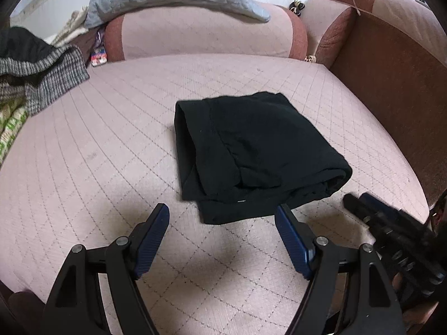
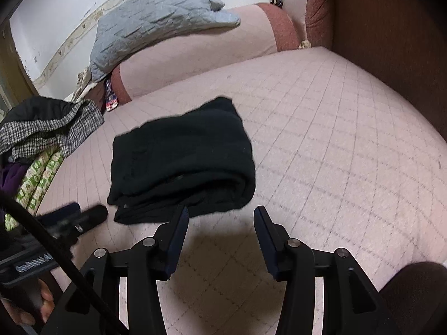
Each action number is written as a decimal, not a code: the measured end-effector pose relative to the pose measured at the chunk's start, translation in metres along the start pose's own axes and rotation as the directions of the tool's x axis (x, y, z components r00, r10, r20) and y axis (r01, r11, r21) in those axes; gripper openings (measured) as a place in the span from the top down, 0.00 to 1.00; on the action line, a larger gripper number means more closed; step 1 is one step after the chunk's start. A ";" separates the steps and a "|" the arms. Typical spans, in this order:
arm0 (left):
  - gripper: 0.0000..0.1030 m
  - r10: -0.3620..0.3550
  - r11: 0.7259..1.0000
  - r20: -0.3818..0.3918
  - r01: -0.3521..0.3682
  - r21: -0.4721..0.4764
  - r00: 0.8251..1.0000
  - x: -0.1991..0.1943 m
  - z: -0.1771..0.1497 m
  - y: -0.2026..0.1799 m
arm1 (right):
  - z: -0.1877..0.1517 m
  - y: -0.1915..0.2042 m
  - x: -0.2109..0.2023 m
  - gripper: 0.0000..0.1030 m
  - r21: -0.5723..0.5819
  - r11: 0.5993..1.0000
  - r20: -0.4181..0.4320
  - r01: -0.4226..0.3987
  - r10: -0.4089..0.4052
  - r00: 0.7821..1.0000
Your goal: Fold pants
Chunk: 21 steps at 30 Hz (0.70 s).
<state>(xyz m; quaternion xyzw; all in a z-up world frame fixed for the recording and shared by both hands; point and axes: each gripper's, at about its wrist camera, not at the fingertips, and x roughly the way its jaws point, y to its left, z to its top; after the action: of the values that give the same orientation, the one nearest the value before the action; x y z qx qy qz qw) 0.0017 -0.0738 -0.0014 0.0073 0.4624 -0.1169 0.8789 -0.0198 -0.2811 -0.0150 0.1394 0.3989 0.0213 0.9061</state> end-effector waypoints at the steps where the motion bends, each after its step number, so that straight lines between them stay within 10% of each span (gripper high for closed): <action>1: 0.25 -0.021 1.000 -0.010 0.021 -0.018 1.000 0.004 0.001 0.005 | 0.004 -0.001 -0.002 0.49 0.001 1.000 0.009 0.000 0.000 1.000; 9: 0.25 -0.293 0.929 -0.035 0.275 -0.249 0.956 0.053 0.029 0.067 | 0.074 -0.027 0.019 0.36 0.046 0.997 -0.002 -0.061 0.061 0.998; 19: 0.11 -0.590 0.756 -0.011 0.547 -0.360 0.808 0.115 0.057 0.075 | 0.119 -0.066 0.140 0.35 0.196 0.961 -0.211 -0.195 0.236 0.949; 21: 0.00 -0.591 0.754 0.002 0.554 -0.354 0.806 0.121 0.063 0.068 | 0.121 -0.066 0.147 0.32 0.204 0.954 -0.190 -0.221 0.259 0.947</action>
<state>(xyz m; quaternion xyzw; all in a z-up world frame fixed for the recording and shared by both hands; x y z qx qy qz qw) 0.1328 -0.0389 -0.0703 -0.2789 0.5030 -0.2988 0.7615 0.1642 -0.3509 -0.0603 0.2651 0.4747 0.1107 0.8320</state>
